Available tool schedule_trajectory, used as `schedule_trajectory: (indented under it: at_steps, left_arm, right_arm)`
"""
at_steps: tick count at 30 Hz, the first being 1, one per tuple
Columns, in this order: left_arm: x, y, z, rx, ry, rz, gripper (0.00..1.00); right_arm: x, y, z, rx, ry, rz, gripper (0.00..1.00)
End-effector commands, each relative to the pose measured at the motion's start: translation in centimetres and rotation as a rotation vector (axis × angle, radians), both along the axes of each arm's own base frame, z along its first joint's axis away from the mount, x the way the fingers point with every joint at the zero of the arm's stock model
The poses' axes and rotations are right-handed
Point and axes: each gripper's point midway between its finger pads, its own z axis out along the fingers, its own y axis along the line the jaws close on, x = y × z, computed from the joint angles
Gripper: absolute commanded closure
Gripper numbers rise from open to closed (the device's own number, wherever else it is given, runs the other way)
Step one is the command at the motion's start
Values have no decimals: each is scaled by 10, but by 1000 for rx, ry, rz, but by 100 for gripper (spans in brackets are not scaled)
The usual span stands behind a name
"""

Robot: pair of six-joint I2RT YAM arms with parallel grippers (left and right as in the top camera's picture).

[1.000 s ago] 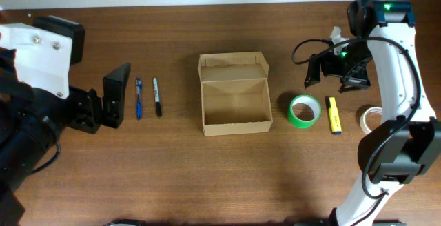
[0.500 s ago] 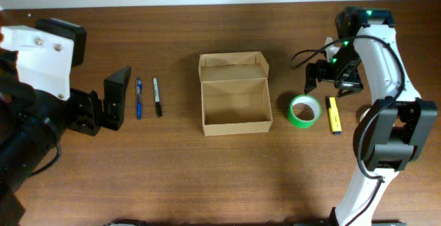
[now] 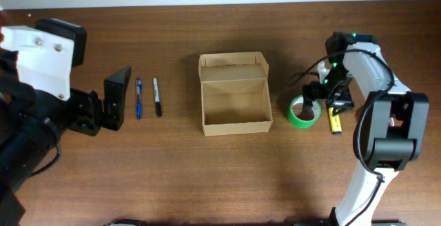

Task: Pack container
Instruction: 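Grasp the green tape roll by its rim with the right gripper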

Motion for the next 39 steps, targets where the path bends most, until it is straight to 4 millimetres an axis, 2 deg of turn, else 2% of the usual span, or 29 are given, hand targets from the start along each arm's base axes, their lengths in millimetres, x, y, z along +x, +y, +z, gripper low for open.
schedule_trajectory:
  at_steps: [1,6,9,12,15,19,22,25,28,31,35,37,39]
  left_arm:
    - [-1,1,1,15,-10,-1,1]
    - [-1,1,2,14,-14,0,1]
    - [-1,1,2,14,-15,0,1]
    - [-1,1,2,14,-15,0,1]
    - [-1,1,2,15,-15,0,1]
    - [-1,1,2,14,-15,0,1]
    - [-1,1,3,15,-15,0,1]
    - [0,1,4,13,-20,-1,1]
    - [1,1,6,12,-31,-1,1]
    - [1,1,6,12,-33,-1,1]
    - [0,1,6,12,-30,-1,1]
    - [0,1,6,12,-30,-1,1]
    - [0,1,6,12,-31,-1,1]
  right_arm:
    - [-13,2,-12,-14,34,10,14]
    - [-17,7,-17,-14,42,26,24]
    - [-16,11,-17,-14,39,38,47]
    - [-16,15,-17,-15,39,49,76]
    - [-16,17,-17,-11,40,54,95]
    - [-16,23,-16,6,35,47,96]
    - [-9,23,-3,4,-11,39,96]
    - [8,23,29,1,-115,30,96]
    - [27,24,85,-2,-276,28,96]
    - [37,24,155,-4,-459,26,96]
    - [28,33,236,-2,-674,51,96]
    - [19,41,258,-6,-736,78,96]
    - [9,53,266,-6,-752,125,96]
